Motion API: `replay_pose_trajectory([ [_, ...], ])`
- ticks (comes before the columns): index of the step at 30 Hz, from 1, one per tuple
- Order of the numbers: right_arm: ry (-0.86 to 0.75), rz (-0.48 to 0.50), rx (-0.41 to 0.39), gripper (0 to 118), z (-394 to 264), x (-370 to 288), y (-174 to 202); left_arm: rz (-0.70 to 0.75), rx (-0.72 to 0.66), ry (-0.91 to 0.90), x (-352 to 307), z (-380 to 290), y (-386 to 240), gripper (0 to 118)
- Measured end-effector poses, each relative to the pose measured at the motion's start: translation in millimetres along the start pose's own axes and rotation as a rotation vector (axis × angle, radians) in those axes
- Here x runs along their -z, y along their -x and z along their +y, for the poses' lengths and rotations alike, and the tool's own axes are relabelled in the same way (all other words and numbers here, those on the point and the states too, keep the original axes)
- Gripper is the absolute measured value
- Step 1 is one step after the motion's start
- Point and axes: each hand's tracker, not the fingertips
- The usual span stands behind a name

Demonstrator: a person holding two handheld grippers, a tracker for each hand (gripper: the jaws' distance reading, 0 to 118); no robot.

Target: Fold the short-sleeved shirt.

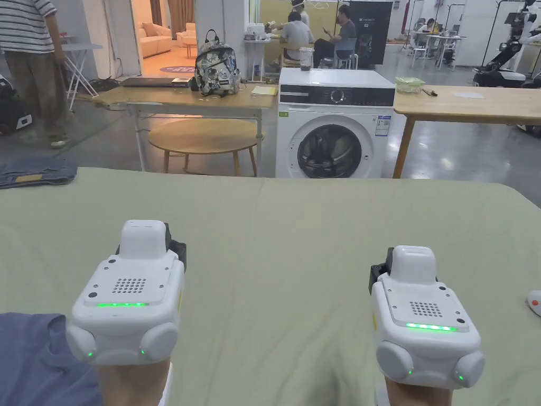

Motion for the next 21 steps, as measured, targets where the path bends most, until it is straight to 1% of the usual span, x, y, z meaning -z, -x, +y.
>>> replay_pose_trajectory([
  [4, 0.005, 0.024, -0.001, 0, 2.1, -2.3, 11.2, 0.005, 0.012, 0.033, -4.2, 0.4, 17.7, 0],
  [8, 0.013, 0.062, -0.008, 0, 3.9, -3.6, 28.2, 0.014, 0.019, 0.065, -6.0, -4.4, 51.7, 0],
  [13, 0.027, 0.136, -0.022, 0, 2.4, -3.1, 57.9, 0.096, 0.060, 0.124, -17.2, -9.5, 98.6, 0],
  [18, 0.051, 0.220, -0.039, 0, -1.6, -5.7, 93.7, 0.201, 0.049, 0.185, -21.3, -21.3, 154.5, 0],
  [21, 0.067, 0.269, -0.052, 0, -6.6, -8.9, 115.2, 0.247, 0.012, 0.244, -28.2, -24.4, 184.9, 0],
])
